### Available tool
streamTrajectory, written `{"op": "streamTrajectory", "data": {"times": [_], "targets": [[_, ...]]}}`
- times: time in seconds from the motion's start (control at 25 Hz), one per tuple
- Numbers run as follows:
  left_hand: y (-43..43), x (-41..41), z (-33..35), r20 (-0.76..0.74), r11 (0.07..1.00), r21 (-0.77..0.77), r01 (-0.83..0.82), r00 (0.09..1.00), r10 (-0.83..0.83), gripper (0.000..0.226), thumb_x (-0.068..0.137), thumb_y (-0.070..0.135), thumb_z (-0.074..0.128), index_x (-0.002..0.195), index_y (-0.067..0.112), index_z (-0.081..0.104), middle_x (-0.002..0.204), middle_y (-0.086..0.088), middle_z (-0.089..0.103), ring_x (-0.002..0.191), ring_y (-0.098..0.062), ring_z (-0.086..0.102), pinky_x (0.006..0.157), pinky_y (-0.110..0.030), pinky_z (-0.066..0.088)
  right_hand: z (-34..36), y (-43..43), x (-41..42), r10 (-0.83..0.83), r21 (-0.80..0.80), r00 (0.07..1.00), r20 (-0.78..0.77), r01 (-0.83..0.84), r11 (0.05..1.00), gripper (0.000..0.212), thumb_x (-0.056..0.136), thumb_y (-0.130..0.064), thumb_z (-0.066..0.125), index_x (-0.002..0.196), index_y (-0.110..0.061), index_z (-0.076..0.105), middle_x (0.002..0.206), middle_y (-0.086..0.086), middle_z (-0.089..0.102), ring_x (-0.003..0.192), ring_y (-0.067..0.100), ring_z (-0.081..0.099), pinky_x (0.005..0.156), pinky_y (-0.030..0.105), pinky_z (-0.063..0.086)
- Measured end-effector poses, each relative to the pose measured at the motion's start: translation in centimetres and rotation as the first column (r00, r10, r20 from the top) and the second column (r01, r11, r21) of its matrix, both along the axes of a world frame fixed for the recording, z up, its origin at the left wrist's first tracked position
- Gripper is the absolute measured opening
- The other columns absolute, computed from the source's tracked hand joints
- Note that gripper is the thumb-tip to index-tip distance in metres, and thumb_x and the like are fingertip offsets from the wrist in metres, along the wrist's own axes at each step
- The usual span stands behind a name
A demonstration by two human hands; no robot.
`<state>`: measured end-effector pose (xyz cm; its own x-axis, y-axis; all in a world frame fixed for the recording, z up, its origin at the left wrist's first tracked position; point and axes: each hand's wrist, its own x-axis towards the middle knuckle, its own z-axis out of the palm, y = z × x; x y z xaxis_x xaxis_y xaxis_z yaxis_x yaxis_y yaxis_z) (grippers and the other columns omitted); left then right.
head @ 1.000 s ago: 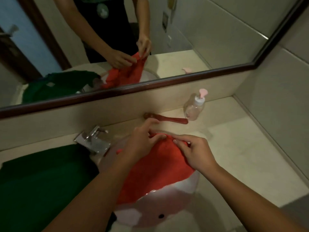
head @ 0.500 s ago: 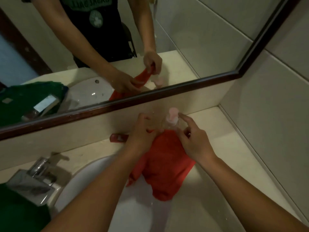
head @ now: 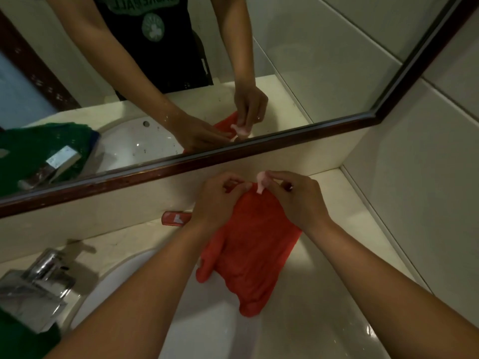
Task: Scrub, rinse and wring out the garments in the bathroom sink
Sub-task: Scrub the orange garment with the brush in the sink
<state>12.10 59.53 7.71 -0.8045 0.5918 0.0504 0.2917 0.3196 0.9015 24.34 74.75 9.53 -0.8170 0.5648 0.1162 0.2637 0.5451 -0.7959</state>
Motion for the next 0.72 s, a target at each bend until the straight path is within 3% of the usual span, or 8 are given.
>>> {"op": "streamTrajectory", "data": {"times": [0.08,0.2,0.32,0.52,0.64,0.72], "targets": [[0.1,0.0,0.0,-0.018,1.0,0.021,0.001,1.0,-0.001,0.007,0.089,0.023,0.077,0.093,0.019,0.076,0.09,0.011,0.072,0.087,0.0,0.064,0.075,-0.009,0.045,0.0,0.2,-0.2,0.027,0.023,1.0,0.014,-0.028,0.999,0.026,0.096,-0.035,0.07,0.119,-0.025,0.077,0.109,-0.02,0.069,0.086,-0.015,0.059,0.075,0.001,0.039],[0.5,0.0,0.1,-0.017,0.999,0.044,0.002,1.0,-0.001,0.007,0.089,0.02,0.077,0.093,0.016,0.074,0.087,0.009,0.072,0.084,0.0,0.065,0.074,-0.01,0.046,-0.1,0.9,-0.4,0.065,0.083,0.997,0.039,-0.068,0.994,0.023,0.096,-0.034,0.071,0.113,-0.022,0.079,0.107,-0.011,0.075,0.087,-0.001,0.063,0.075,0.003,0.039],[0.8,-0.3,0.0,0.022,0.999,0.054,-0.005,1.0,0.003,0.012,0.087,0.02,0.078,0.095,0.021,0.069,0.086,0.008,0.072,0.083,-0.001,0.066,0.076,-0.015,0.05,0.0,1.8,-0.9,0.108,0.12,0.986,0.13,-0.124,0.985,0.024,0.096,-0.042,0.068,0.109,-0.027,0.08,0.1,-0.012,0.074,0.084,0.003,0.061,0.071,0.006,0.04],[0.8,-0.8,-1.0,0.044,1.0,-0.005,-0.02,0.999,0.02,0.023,0.085,0.026,0.08,0.101,0.022,0.064,0.088,0.004,0.072,0.086,-0.011,0.069,0.082,-0.044,0.057,-0.3,2.8,-1.6,0.138,0.042,0.959,0.246,-0.153,0.987,0.027,0.093,-0.05,0.067,0.104,-0.029,0.079,0.097,-0.013,0.068,0.083,0.0,0.06,0.066,0.007,0.038],[0.8,-0.6,-1.2,0.078,0.999,0.015,-0.032,0.996,0.031,0.029,0.085,0.024,0.08,0.107,0.019,0.063,0.093,0.006,0.073,0.091,-0.007,0.068,0.087,-0.043,0.056,0.0,2.7,-1.5,0.147,0.045,0.961,0.235,-0.162,0.986,0.024,0.094,-0.047,0.068,0.102,-0.028,0.08,0.086,-0.02,0.064,0.079,-0.006,0.058,0.067,0.006,0.039],[0.8,-0.5,-1.1,0.082,0.999,0.031,-0.032,0.996,0.029,0.029,0.085,0.025,0.08,0.108,0.02,0.063,0.094,0.006,0.073,0.093,-0.008,0.069,0.088,-0.044,0.056,0.3,2.4,-1.2,0.133,0.066,0.971,0.201,-0.148,0.987,0.024,0.095,-0.045,0.067,0.107,-0.028,0.08,0.09,-0.023,0.064,0.077,-0.011,0.055,0.07,0.002,0.038]]}}
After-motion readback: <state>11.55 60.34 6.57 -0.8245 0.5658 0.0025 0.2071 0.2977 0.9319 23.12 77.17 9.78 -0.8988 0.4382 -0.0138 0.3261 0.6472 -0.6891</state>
